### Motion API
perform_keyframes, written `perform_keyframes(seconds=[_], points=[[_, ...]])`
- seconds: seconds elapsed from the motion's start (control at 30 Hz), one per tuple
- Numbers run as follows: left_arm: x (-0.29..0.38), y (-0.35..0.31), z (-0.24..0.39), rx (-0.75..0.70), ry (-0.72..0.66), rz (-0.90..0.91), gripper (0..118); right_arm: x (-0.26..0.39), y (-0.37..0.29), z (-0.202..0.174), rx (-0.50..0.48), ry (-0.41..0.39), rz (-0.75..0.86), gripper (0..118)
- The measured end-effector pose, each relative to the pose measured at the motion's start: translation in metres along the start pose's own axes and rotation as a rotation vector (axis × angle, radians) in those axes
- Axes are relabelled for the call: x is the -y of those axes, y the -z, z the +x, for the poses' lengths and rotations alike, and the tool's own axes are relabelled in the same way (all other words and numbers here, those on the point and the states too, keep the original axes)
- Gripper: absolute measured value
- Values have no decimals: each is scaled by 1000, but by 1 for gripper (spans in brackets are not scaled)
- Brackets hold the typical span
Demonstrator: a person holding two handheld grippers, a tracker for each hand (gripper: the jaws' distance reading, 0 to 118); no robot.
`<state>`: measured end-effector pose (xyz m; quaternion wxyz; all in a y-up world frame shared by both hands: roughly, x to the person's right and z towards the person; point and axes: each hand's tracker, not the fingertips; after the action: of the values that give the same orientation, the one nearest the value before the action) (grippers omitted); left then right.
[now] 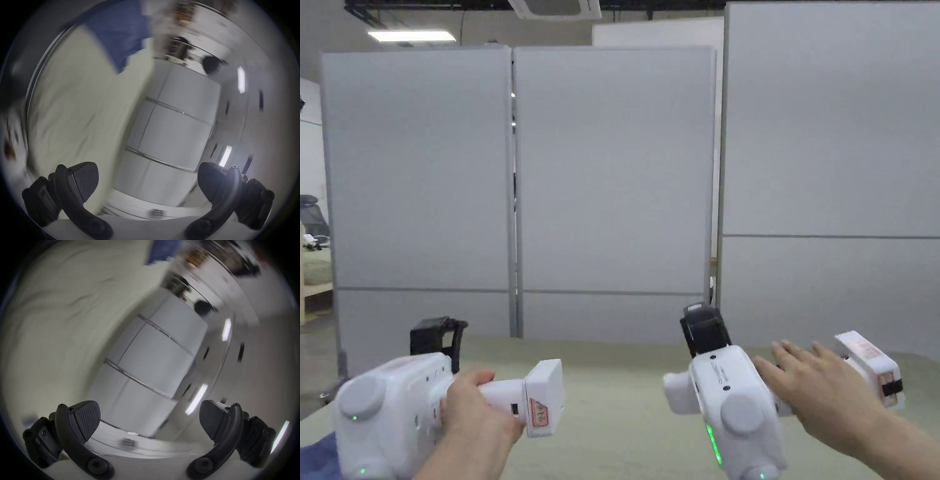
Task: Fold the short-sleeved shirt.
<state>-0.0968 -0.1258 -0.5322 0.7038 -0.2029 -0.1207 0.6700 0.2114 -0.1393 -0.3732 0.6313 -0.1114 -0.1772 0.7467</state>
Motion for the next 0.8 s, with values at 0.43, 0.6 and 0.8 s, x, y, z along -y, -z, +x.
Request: perform_keyframes(seconds=[0.43, 0.6, 0.8], points=[[81, -30, 142, 210, 1589, 257, 118, 121, 26, 115, 18, 1877, -115, 118], [92, -27, 139, 235, 1472, 198, 118, 114, 27, 100, 73, 1612, -100, 118], [96, -8, 131, 207, 1444, 186, 118, 105, 26, 93, 92, 1582, -69, 118]])
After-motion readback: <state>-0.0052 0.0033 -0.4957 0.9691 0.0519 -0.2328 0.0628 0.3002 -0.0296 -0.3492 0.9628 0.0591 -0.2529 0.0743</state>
